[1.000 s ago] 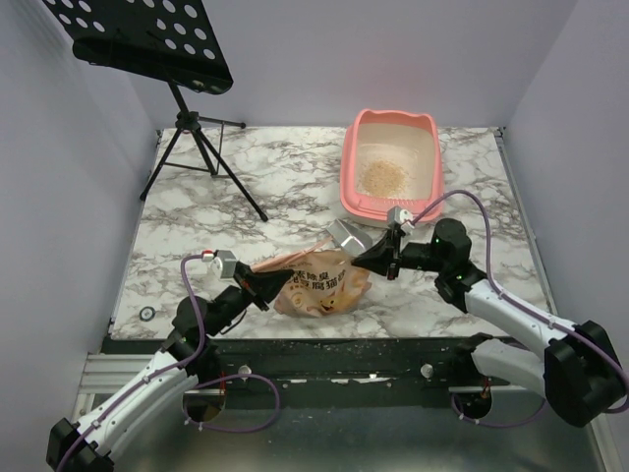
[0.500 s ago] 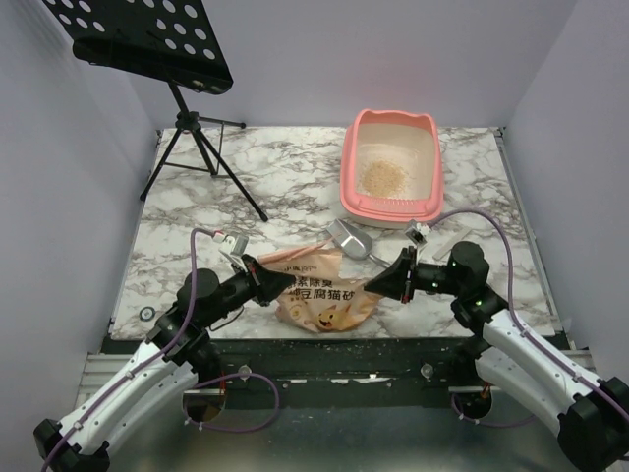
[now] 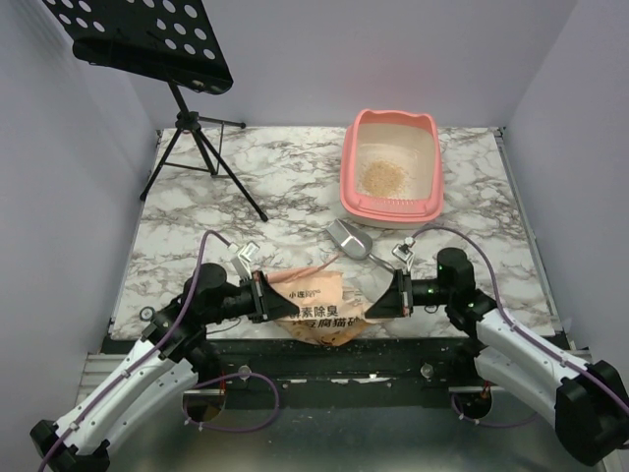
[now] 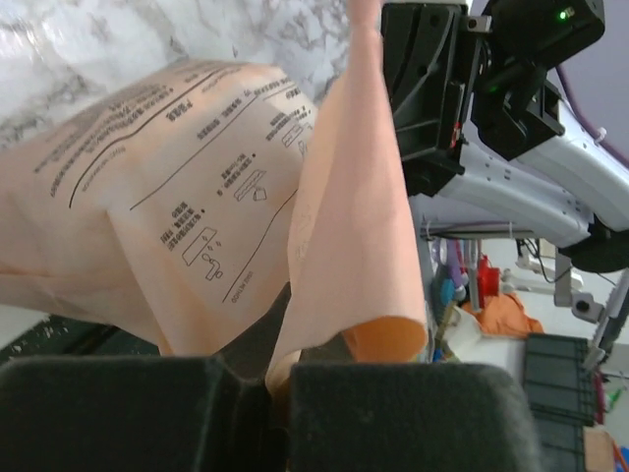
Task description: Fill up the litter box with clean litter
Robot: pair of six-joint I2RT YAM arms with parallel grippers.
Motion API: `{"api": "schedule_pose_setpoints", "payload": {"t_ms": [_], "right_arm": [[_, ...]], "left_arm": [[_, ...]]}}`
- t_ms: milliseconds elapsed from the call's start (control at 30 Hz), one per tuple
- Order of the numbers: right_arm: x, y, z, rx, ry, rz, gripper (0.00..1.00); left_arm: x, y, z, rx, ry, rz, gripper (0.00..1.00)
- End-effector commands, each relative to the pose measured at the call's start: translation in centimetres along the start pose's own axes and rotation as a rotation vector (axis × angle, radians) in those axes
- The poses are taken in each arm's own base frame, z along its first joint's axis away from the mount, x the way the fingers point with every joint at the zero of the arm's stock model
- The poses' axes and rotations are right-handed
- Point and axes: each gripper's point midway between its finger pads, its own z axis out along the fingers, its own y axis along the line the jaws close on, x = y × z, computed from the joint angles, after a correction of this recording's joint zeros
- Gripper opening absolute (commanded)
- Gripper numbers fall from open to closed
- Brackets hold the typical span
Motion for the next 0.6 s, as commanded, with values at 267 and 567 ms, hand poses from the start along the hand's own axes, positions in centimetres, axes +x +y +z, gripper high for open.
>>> {"api": "schedule_pose_setpoints", "payload": {"t_ms": [267,567], "right_arm": [[2.6,1.5,-1.1,-0.044,0.071,0.218,0.00],[0.3,1.0,-0.9,0.062,0.046,0.021,0.33]], "left_arm": [[8.1,3.3,-2.8,-0.113,0.342,-0.243,0.00],[7.8,4.3,-2.4,-0.154,0.331,-0.215,0.00]]}}
